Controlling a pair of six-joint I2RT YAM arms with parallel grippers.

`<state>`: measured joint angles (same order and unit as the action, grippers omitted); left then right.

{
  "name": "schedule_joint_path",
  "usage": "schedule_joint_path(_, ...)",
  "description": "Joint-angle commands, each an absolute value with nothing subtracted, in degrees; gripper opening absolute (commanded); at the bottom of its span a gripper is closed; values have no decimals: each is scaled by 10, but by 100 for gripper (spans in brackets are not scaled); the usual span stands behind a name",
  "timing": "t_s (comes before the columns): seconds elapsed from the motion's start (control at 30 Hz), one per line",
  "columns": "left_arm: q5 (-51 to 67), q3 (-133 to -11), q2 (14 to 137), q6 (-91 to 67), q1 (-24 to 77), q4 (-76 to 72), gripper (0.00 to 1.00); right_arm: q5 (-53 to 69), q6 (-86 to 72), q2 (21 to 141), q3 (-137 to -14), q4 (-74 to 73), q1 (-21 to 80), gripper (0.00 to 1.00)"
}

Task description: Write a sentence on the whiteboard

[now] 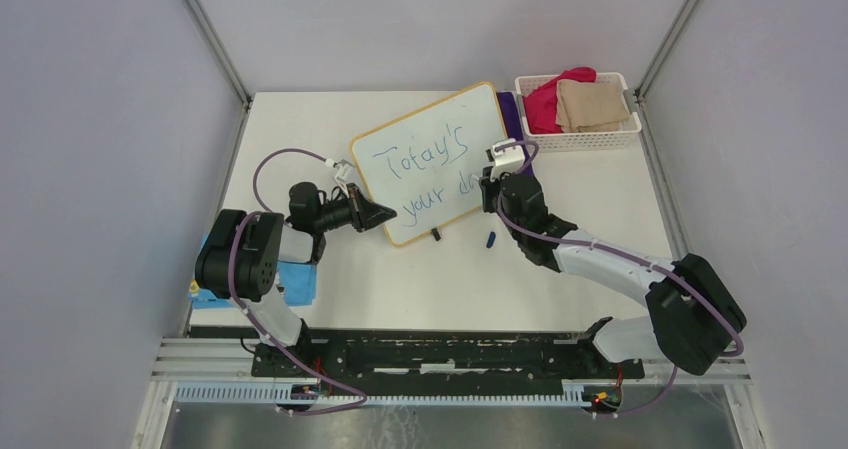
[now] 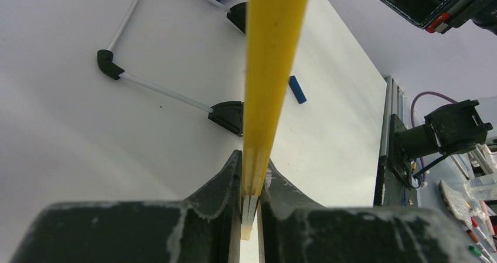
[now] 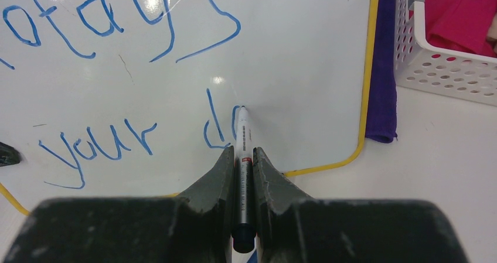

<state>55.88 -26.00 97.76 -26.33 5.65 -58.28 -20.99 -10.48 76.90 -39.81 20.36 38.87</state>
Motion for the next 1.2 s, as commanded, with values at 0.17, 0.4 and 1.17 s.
schedule_joint_path(0.17,520,-262,983,-230,59,-519,2,-208,-99,776,-420,222,386,0)
schedule_joint_path(0.4,520,-263,983,-230,59,-518,2,-203,-105,770,-394,226,387,0)
schedule_joint_path(1.17,519,-266,983,-227,61,-510,2,-229,-105,724,-369,233,386,0)
